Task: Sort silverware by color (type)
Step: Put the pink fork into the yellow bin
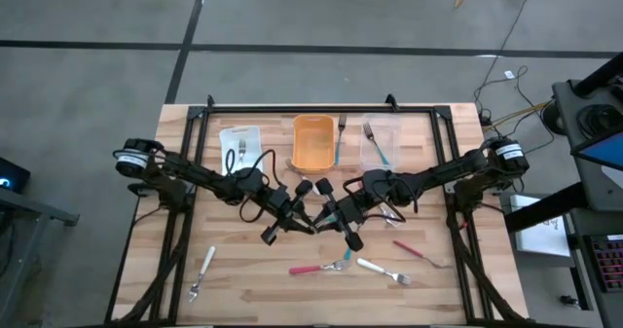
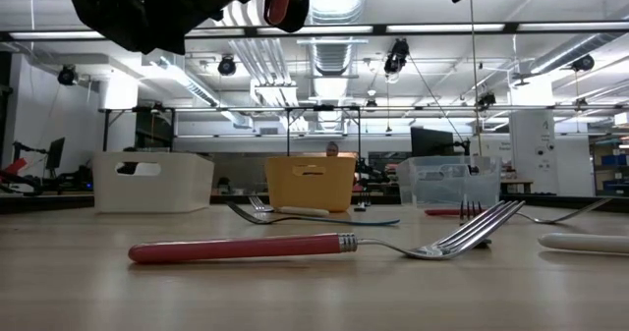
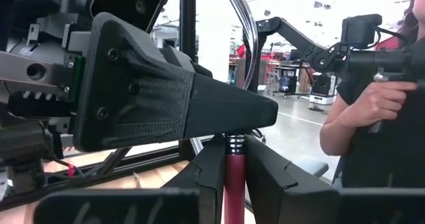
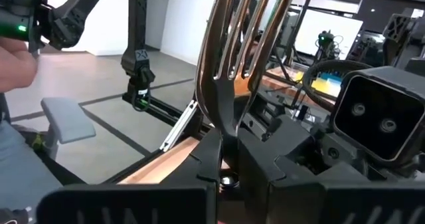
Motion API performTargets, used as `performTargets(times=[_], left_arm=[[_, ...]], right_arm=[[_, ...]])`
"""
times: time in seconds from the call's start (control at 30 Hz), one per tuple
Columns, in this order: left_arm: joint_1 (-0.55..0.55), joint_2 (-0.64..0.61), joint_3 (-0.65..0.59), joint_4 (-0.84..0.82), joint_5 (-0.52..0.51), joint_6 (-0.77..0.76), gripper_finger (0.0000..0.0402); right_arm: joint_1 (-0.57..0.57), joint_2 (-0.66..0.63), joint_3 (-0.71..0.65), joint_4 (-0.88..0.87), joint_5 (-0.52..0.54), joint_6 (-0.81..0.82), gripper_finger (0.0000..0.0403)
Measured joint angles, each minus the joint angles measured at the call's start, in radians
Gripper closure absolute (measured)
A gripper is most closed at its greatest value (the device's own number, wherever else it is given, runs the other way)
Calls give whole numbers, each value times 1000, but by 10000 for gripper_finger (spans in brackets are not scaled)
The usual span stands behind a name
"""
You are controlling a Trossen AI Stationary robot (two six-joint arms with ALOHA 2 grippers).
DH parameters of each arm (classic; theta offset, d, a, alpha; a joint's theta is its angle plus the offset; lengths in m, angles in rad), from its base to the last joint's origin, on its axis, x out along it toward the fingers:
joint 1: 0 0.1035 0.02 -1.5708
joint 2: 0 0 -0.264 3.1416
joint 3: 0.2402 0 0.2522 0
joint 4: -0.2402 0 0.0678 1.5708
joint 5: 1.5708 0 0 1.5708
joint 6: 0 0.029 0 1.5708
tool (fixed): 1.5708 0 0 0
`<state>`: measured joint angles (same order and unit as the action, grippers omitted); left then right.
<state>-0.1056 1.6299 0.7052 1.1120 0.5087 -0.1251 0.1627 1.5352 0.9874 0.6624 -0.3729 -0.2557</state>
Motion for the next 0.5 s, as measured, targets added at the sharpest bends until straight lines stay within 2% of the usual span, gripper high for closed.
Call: performTargets(times=[0.33,0.5], left_arm=[[29,-10,0,-52,2,-21,305],[66,-58,-1,-174,-2,-16,269]], right_arm=[[-11,-22,0,-51,9,48,384],[-16,-61,0,-163,76,53,383]])
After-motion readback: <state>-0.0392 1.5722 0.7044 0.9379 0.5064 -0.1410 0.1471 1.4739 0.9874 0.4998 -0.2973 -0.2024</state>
